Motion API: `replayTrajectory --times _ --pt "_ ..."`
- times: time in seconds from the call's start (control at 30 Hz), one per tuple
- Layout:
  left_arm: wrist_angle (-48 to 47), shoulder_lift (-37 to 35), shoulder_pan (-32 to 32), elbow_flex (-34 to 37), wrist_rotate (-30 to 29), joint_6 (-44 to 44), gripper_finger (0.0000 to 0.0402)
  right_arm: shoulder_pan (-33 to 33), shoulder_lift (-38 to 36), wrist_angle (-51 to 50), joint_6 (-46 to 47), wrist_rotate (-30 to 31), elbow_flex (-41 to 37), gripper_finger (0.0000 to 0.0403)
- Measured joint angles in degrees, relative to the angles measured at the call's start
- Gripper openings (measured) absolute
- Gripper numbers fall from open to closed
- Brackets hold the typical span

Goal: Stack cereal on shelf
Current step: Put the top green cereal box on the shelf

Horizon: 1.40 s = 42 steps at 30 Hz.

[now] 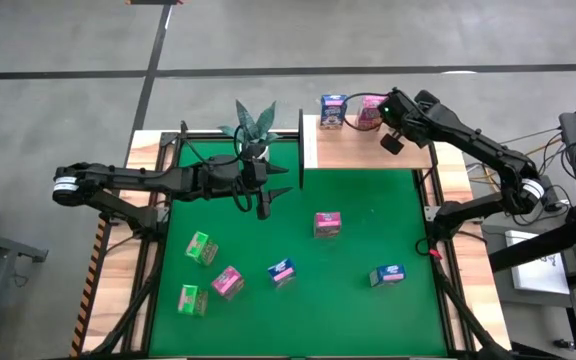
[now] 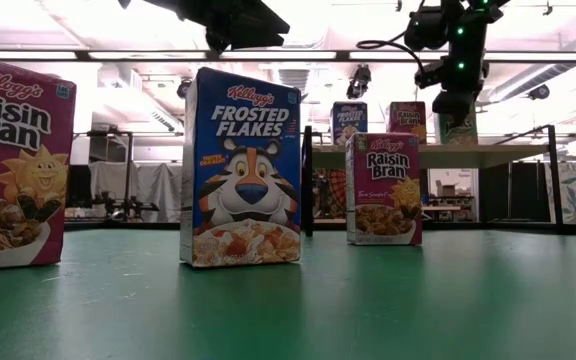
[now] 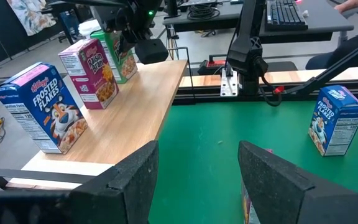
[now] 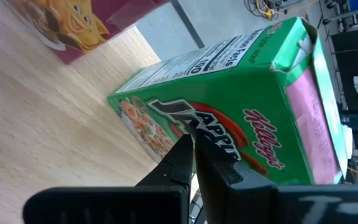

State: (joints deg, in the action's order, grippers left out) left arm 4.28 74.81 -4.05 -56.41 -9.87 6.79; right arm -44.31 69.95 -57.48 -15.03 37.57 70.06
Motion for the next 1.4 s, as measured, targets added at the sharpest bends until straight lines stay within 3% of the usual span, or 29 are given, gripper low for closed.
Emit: replayTrajectory --times 0.9,1.1,1.4 --pt "-0.16 0.0 0.0 0.0 0.0 0.0 0.0204 -2.25 0.0 -0.55 -1.67 0.08 -0.02 0.0009" --pt "-0.11 0.0 0.0 0.01 -0.02 0.0 0.0204 -2.23 0.0 -0.4 -1.28 -3.04 -0.02 0.0009" --pt "-0.03 0.0 0.0 0.01 -0.02 0.0 0.0204 -2.23 0.0 1.1 -0.68 -3.07 -0.07 0.0009"
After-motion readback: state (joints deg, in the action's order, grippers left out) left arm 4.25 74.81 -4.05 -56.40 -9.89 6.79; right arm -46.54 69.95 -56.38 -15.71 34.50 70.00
